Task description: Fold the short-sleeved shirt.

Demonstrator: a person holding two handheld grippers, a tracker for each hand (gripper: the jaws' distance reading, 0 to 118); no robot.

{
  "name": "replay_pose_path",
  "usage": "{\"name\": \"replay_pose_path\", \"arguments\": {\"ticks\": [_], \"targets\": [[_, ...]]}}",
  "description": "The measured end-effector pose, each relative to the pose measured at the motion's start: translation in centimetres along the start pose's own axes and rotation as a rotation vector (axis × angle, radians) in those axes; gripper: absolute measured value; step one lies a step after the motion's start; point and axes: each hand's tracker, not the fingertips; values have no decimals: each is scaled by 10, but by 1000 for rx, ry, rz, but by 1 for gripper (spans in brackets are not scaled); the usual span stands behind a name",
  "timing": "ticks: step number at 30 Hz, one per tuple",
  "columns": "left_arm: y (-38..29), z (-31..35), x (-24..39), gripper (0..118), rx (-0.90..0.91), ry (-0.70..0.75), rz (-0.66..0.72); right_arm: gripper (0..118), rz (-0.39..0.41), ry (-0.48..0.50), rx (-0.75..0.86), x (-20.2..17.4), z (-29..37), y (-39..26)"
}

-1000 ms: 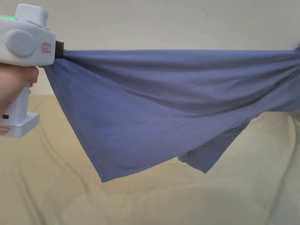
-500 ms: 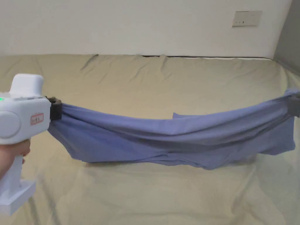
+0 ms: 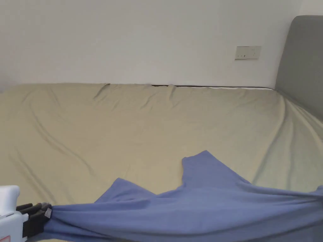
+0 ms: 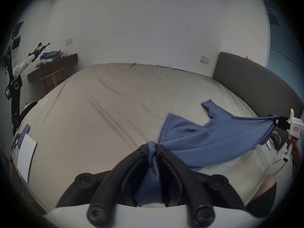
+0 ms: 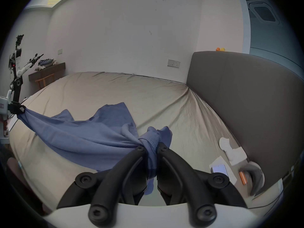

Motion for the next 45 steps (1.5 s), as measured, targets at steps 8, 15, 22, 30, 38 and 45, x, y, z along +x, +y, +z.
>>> {"name": "replay_pose_path", "arguments": {"ticks": [8,15,22,30,38,45], "targets": [[-68,34,-8,8,-182,-14,-57,10,17,49,-112,-23,52,-54],[-105,-2,-23,27,-217,67,-58,10,46,9,-236,-22,19,-100],[-107,34,-30,118,-183,79,-20,113,-5,-87,-162,-15,38,-114],[-39,185,12,98,393,207,204,87,-205,15,287,-38,118,-16],[-64,174,23,0,261,174,129,5,-83,70,273,-89,114,-24],[-53,117,-10,0,125,164,106,4,-60,91,231,-91,100,-31]]}}
